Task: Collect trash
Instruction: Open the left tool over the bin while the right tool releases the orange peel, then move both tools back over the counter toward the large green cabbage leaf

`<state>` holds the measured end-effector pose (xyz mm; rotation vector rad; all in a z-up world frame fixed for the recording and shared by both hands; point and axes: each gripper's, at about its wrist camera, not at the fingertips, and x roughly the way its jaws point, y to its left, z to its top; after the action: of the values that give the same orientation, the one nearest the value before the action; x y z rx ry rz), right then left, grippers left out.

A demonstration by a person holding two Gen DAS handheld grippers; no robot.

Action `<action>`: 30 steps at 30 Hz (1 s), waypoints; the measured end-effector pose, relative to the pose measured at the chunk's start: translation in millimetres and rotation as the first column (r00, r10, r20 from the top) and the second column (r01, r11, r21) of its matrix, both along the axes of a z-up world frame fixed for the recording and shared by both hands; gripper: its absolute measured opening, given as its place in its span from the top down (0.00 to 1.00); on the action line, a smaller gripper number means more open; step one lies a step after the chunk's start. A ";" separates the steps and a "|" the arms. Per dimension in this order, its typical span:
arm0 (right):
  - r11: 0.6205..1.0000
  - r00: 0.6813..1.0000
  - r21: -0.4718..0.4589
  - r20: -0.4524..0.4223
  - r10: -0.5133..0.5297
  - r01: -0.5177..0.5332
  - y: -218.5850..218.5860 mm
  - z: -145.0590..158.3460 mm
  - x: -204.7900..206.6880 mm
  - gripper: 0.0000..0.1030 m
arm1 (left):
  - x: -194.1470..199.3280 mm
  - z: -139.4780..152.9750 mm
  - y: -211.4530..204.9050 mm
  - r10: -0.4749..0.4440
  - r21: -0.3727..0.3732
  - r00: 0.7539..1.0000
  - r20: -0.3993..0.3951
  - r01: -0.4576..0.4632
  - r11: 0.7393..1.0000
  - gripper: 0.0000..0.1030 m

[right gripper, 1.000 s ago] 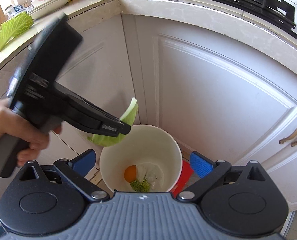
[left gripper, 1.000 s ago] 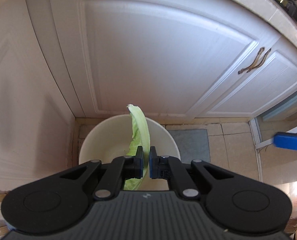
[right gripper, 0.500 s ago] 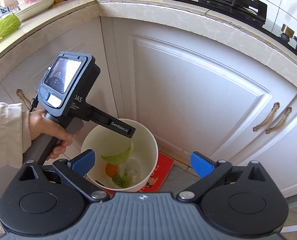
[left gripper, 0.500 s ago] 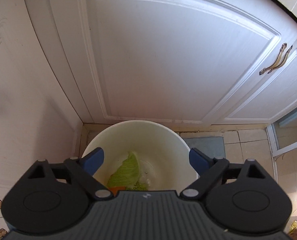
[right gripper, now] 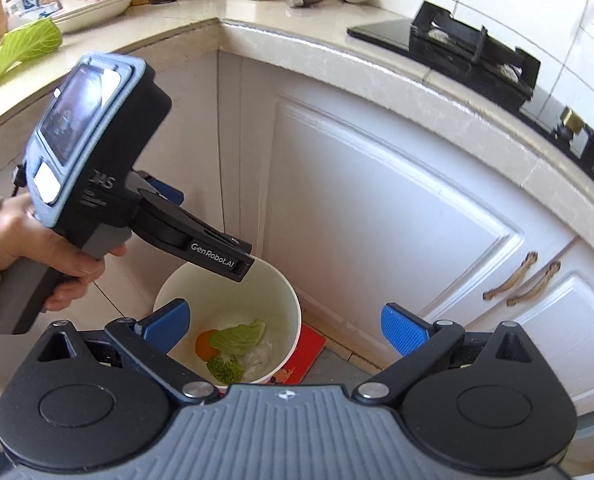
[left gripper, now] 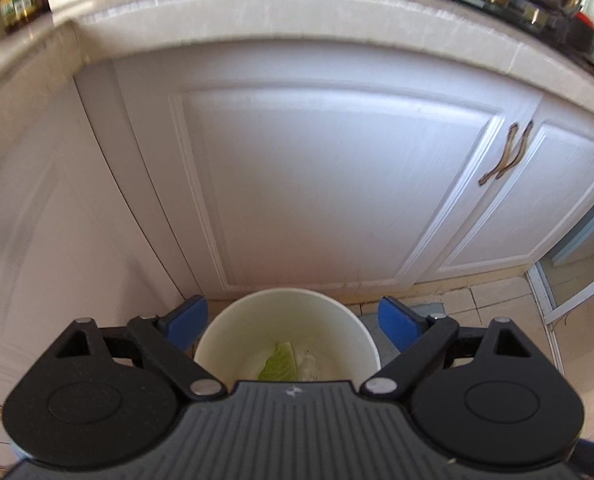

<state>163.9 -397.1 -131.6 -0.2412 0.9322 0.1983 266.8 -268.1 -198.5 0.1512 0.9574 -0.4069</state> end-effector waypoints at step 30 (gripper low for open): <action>0.906 0.898 0.033 0.154 0.413 -0.422 170.7 95.0 37.2 0.00 | -115.8 177.3 213.4 0.332 -0.009 0.921 0.203 -0.337 0.941 0.05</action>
<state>201.2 -226.4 -36.6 -0.3902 0.7195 0.6017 151.0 -54.6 -21.2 0.0490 0.7694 -0.0604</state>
